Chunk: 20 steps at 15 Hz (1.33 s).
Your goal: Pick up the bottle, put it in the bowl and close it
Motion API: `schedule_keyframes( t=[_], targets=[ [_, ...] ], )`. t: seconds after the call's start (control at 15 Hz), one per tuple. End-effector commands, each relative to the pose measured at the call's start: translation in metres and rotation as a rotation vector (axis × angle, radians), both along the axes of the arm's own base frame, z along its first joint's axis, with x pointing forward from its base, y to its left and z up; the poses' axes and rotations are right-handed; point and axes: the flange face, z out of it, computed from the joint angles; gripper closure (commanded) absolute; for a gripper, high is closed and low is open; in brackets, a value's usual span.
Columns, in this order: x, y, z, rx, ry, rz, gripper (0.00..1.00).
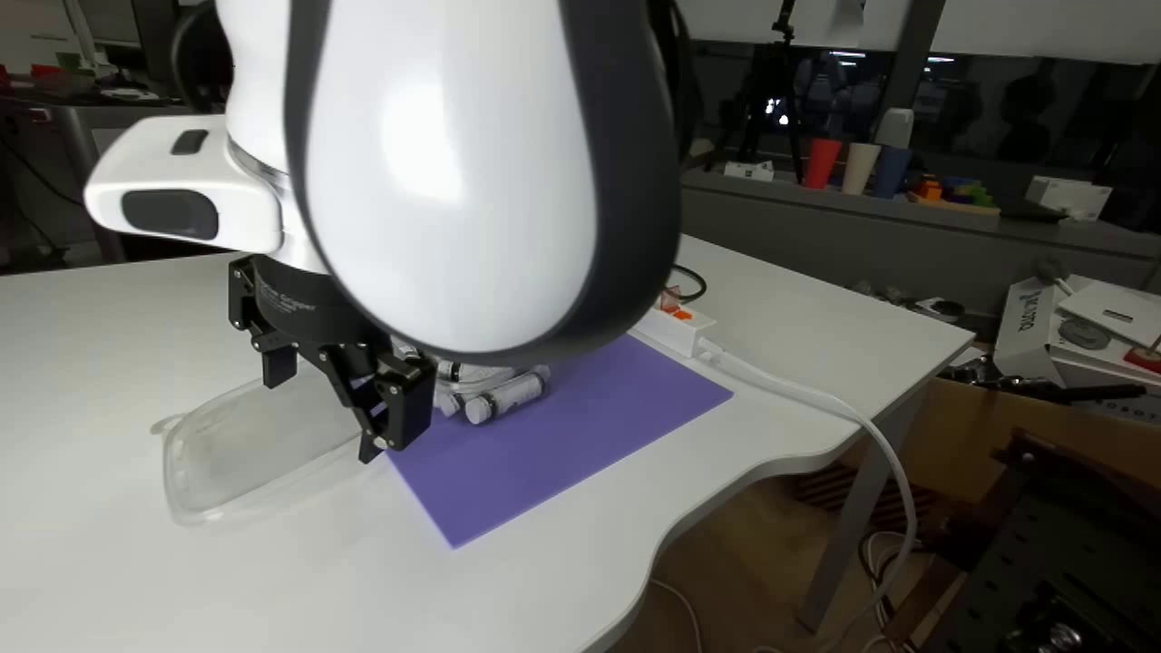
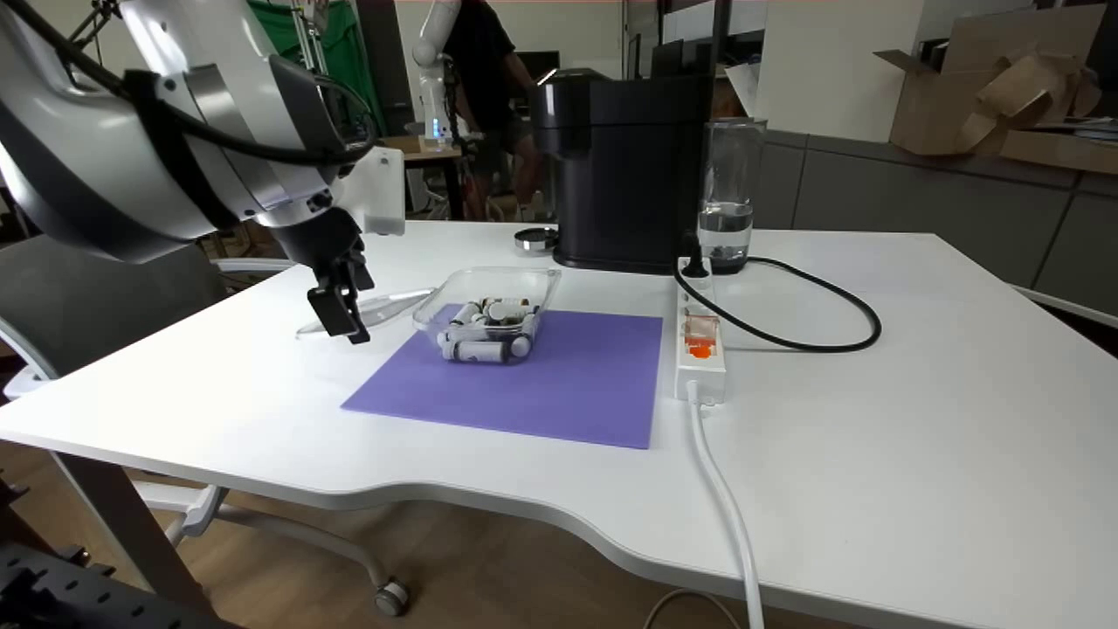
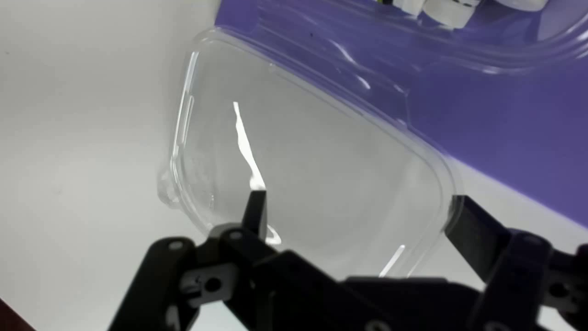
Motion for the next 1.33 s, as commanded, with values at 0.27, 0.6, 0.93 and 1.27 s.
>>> schedule_keyframes(
  t=[0.27, 0.6, 0.93, 1.27],
  targets=[
    [0.025, 0.019, 0.025, 0.067, -0.094, -0.242, 0.00],
    [0.039, 0.033, 0.030, 0.099, -0.182, -0.471, 0.00],
    [0.026, 0.050, 0.010, 0.130, -0.234, -0.683, 0.00],
    [0.005, 0.060, -0.006, 0.183, -0.320, -0.872, 0.00]
  ],
)
